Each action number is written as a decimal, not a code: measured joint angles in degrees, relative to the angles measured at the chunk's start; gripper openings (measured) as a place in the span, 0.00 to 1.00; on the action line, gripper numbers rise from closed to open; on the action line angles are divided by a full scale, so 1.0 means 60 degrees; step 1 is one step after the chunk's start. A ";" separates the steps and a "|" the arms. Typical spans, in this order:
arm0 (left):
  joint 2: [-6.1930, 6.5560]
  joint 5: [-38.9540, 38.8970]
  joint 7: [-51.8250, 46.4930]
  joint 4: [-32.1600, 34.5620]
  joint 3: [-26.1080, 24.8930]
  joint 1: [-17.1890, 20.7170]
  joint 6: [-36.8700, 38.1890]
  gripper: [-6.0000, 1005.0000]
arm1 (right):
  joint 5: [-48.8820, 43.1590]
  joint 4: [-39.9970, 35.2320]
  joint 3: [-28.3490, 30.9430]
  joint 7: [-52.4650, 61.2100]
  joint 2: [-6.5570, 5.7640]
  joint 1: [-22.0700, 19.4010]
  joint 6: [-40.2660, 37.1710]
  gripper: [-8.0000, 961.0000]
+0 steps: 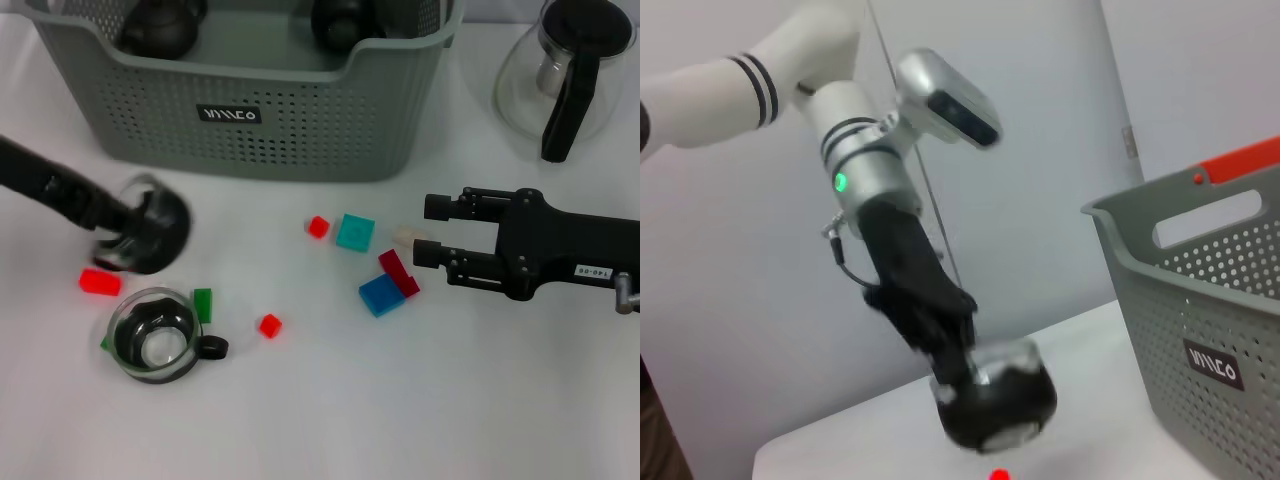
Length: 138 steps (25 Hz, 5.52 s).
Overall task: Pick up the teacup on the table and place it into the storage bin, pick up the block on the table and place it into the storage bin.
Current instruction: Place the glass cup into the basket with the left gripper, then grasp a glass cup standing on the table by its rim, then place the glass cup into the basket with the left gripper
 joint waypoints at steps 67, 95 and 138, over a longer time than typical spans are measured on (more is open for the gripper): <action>0.1133 -0.9357 0.1174 -0.3385 -0.0848 0.0169 -0.2105 0.60 | 0.0015 0.0261 -0.0006 0.0044 0.0104 0.0116 0.0204 0.67; -0.0932 0.0847 0.2531 0.2346 0.2724 0.0920 -0.0688 0.60 | 0.0015 0.0263 -0.0009 0.0234 0.0042 0.0120 0.0205 0.67; -0.1114 0.2241 0.0672 0.1285 0.5482 0.0693 -0.2868 0.06 | -0.0102 0.0366 -0.0005 0.0234 0.0050 0.0351 0.0380 0.67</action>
